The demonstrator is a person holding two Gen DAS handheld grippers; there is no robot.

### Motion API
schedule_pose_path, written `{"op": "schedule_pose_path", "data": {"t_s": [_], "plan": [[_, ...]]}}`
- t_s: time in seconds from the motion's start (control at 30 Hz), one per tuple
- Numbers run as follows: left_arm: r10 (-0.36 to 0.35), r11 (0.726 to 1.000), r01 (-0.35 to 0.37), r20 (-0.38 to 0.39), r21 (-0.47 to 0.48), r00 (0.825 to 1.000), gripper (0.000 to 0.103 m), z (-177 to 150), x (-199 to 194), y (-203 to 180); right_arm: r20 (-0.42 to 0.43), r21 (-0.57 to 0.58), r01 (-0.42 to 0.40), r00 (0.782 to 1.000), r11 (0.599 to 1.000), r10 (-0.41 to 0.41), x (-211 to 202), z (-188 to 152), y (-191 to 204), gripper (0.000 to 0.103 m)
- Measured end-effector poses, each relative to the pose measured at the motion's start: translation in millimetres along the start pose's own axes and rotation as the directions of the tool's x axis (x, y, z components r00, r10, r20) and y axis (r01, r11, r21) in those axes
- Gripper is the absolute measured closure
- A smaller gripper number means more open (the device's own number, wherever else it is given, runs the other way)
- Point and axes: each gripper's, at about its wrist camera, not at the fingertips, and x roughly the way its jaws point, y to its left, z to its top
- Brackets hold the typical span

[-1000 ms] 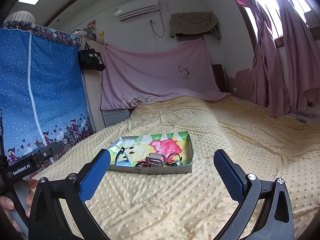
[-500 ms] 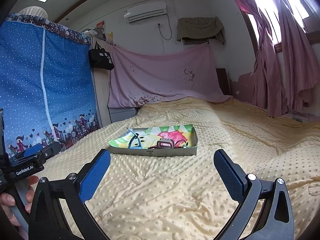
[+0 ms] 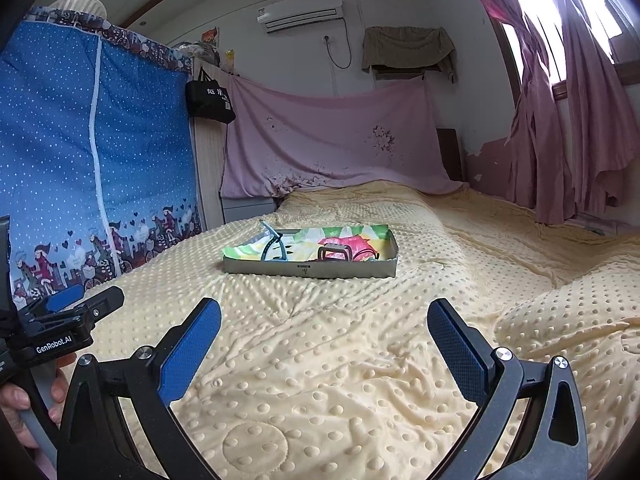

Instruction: Organize jewelry

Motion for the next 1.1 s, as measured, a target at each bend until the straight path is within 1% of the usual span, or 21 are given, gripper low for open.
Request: {"op": "schedule_pose_path", "data": {"t_s": [0.17,0.4,0.57,1.1], "plan": [[0.013,1.000,-0.013,-0.002,0.024,1.000,0.000,-5.5,1.7,-1.1,-0.029,0.004,0.014,0.999,1.000,-0.014,10.6,-7.1,0.3,0.002],[0.009,1.000,-0.009,-0.025,0.009,1.000,0.000,-8.5,8.5,1.3,-0.070,-0.010,0.014,0.997,1.000,-0.015,23.8,-18.6,4.7,0.001],[0.012,1.000,-0.012,-0.022,0.004,1.000,0.000,-7.7,8.3,2.4,-0.091,-0.011,0.015,0.996,1.000,-0.016,30.0,-23.5,5.6,0.001],[0.024,1.000,-0.024,-0.017,0.003,1.000,0.000,-8.6,7.2,3.4,-0.087,-0.013,0.016,0.996,1.000,-0.017,31.6,-24.2,6.5,0.002]]}}
